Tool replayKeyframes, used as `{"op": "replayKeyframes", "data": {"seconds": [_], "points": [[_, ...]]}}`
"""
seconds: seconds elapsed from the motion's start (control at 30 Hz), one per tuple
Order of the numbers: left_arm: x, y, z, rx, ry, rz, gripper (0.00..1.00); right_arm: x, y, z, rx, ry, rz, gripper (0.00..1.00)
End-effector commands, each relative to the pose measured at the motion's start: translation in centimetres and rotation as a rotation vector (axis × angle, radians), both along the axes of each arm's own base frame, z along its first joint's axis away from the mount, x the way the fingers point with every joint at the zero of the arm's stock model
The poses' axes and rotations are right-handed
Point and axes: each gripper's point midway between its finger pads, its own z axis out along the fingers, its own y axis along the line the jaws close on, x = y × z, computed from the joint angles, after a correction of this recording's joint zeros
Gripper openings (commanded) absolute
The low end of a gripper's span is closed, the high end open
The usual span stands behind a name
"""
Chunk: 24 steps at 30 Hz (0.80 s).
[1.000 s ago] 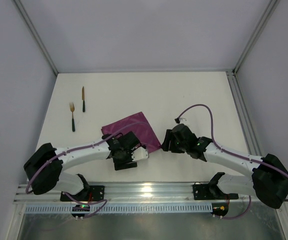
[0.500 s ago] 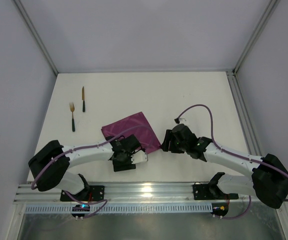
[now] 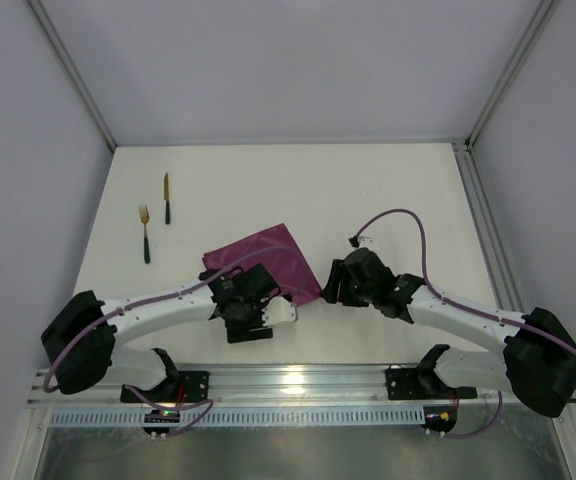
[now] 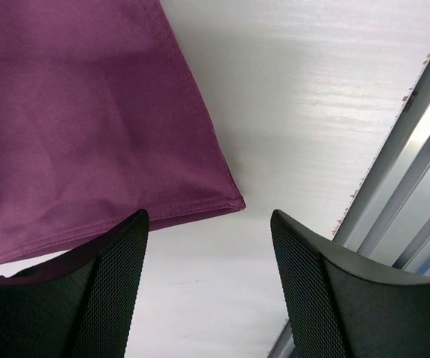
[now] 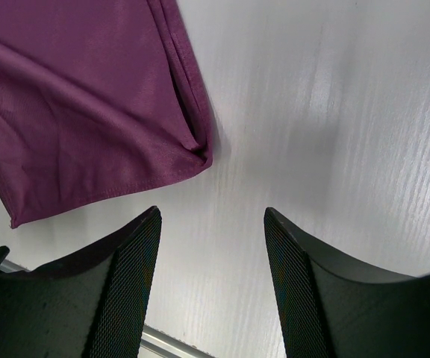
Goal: Fold the napkin into a case and place the utensils inside
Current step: Pick up the upper triangle-folded napkin from the center of the board.
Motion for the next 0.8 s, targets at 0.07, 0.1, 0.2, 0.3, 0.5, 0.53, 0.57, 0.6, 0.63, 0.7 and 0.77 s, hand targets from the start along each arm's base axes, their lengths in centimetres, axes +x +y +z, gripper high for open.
{"op": "replayKeyframes", "data": {"seconds": [0.07, 0.1, 0.2, 0.3, 0.5, 0.53, 0.57, 0.6, 0.63, 0.7, 0.77], "points": [[0.1, -1.3, 1.9, -0.062, 0.000, -0.056, 0.70, 0.3, 0.0, 1.1, 0.016, -0.038, 0.004, 0.61], [0.2, -1.3, 1.7, -0.057, -0.002, -0.058, 0.70, 0.4, 0.0, 1.2, 0.017, -0.041, 0.005, 0.61], [0.3, -0.9, 0.5, -0.012, 0.008, -0.061, 0.70, 0.3, -0.1, 1.2, 0.015, -0.042, 0.005, 0.61], [0.4, -0.4, -0.9, 0.031, 0.017, -0.074, 0.70, 0.3, -0.1, 1.3, 0.014, -0.043, 0.004, 0.61], [-0.1, 0.5, -2.7, 0.073, 0.041, -0.106, 0.69, 0.2, -0.2, 1.2, 0.014, -0.038, 0.003, 0.61], [-0.2, 0.9, -3.1, 0.086, 0.037, -0.104, 0.68, 0.2, -0.1, 1.4, 0.019, -0.041, 0.006, 0.61], [-0.3, 1.1, -3.5, 0.095, 0.043, -0.103, 0.67, 0.2, -0.1, 1.4, 0.019, -0.043, 0.005, 0.61], [-0.5, 1.4, -3.9, 0.103, 0.050, -0.100, 0.66, 0.2, -0.1, 1.5, 0.023, -0.044, 0.005, 0.61], [-0.4, 1.2, -4.1, 0.095, 0.044, -0.097, 0.65, 0.2, -0.1, 1.5, 0.022, -0.045, 0.006, 0.61], [-0.3, 0.9, -4.4, 0.085, 0.040, -0.078, 0.58, 0.3, 0.0, 1.7, 0.026, -0.049, 0.008, 0.61], [0.1, 0.1, -4.5, 0.048, 0.018, -0.063, 0.37, 0.4, 0.1, 2.1, 0.032, -0.057, 0.011, 0.61]]}}
